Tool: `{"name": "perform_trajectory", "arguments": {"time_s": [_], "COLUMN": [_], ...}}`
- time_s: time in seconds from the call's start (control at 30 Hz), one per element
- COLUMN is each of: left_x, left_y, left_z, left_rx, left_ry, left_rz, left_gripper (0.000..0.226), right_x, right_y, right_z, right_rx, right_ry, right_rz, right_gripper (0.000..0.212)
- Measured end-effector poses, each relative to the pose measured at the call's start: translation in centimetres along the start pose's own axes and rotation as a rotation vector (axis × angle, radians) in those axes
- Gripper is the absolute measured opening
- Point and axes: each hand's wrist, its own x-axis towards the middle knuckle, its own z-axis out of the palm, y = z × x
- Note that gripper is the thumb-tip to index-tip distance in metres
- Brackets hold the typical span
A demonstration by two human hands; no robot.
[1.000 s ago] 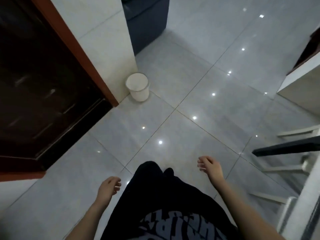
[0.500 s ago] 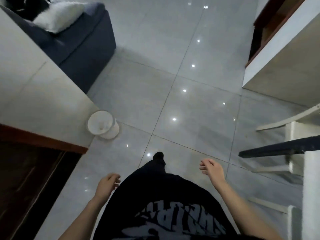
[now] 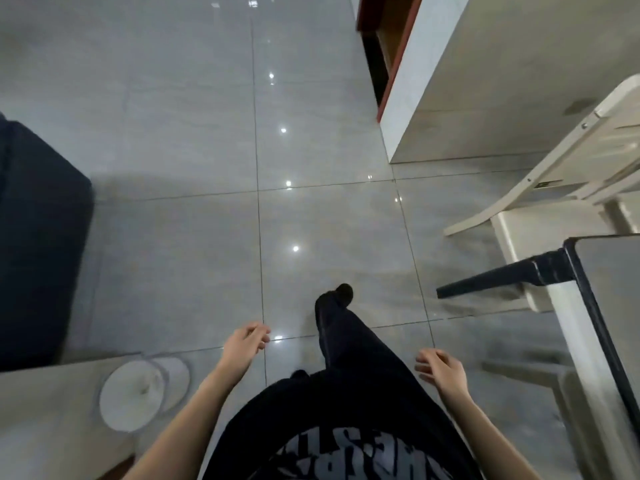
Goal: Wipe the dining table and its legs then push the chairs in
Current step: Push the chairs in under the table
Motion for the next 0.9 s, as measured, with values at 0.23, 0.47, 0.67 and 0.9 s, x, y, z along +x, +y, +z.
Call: {"name": "perform_trajectory", "arguments": {"time_s": [0.23,0.47,0.67,0.9], "left_x": [8.4,15.8,24.7,36.7], "left_y": [9.9,19.0,28.3,45.7], "left_z": [0.1,0.4,2.0,6.1], "left_rx": [0.095,0.114,0.176,0.325], "left_ry": [-0.007,0.008,-0.055,-0.166], "left_rz": [-0.049,-0.080,-0.081,0.052], "left_gripper": [0.020,0.020,0.021,0.020], "right_x": [8.2,15.1,22.4,26.9], "right_y": [-14.0,-26.4,-33.6,-40.6], "right_z": [2.7,4.7,5.6,4.2], "right_rx": [0.093,0.068,0.125,0.270], "right_ry": [-0.009,-0.050,-0.023,0.141], "right_rz": [0.012,-0.057,0.030,0.086], "right_gripper": [0.010,0.013,0.014,0.016]}}
